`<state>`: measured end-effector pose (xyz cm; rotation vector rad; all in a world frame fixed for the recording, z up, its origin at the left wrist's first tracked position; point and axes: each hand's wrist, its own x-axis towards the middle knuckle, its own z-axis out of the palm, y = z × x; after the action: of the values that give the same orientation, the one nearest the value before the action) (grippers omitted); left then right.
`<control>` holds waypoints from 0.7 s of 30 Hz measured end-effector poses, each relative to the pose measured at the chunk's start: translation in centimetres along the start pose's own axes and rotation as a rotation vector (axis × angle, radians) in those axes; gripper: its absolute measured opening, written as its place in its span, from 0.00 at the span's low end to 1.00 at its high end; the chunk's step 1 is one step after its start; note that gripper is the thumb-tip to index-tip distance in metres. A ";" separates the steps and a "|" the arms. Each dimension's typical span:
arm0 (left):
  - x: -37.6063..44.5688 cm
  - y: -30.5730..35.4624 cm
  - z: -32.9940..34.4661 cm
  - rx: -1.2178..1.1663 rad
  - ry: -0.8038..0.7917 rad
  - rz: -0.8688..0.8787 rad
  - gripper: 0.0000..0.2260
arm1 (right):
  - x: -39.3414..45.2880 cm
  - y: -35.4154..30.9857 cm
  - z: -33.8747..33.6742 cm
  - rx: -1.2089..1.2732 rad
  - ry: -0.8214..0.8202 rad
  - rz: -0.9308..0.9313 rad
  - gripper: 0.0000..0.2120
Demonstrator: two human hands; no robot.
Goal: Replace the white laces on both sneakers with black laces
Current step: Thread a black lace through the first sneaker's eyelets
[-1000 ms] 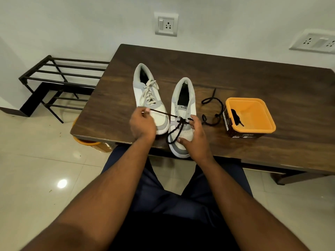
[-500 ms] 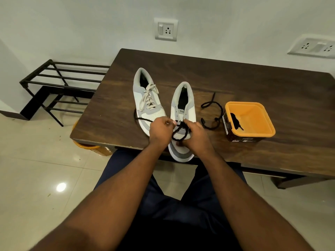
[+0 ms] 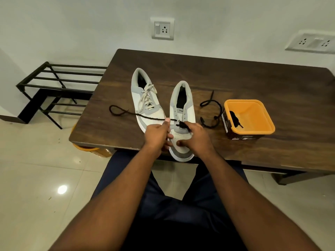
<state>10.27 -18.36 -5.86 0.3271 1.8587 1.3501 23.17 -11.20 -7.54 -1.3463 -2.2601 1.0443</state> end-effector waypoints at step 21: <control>1.7 -1.4 3.0 -0.277 0.182 0.169 0.08 | 1.0 -0.2 -0.7 0.066 0.051 0.109 0.23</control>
<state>11.64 -15.86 -8.20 0.2275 1.7886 1.7814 22.95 -10.05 -7.05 -1.4653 -2.1179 1.0961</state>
